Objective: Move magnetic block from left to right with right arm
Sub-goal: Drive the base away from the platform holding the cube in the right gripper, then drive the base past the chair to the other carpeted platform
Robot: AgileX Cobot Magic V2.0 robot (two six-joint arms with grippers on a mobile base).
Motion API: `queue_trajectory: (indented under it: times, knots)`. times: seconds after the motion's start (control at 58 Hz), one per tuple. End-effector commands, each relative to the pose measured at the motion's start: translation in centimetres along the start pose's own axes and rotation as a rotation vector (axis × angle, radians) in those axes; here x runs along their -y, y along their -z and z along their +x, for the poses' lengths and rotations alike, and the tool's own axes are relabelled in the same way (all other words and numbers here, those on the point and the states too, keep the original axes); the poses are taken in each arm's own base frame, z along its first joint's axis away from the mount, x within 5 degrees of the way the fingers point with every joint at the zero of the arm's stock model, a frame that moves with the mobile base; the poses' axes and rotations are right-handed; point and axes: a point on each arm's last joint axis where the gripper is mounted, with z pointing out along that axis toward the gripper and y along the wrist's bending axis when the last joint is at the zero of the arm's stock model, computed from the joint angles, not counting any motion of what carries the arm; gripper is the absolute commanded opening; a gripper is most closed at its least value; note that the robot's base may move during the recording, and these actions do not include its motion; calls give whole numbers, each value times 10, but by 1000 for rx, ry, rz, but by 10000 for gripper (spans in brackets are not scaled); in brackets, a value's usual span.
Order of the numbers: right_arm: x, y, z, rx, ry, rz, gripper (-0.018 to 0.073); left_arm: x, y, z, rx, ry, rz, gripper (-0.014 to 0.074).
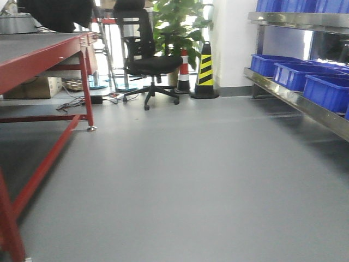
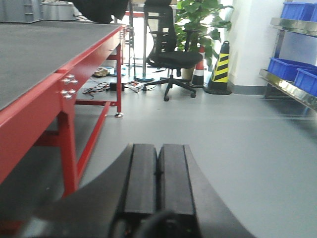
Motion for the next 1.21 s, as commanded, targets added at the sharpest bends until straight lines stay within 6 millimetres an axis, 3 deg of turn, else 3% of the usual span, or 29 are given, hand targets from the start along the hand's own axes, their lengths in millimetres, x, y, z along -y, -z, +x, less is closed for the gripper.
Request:
queue_trajectory:
  times: [0.0, 1.189]
  knots:
    - [-1, 1, -17, 103, 24, -8, 244, 0, 1, -6, 88, 10, -1, -126]
    - [-1, 1, -17, 103, 24, -8, 244, 0, 1, -6, 88, 10, -1, -126]
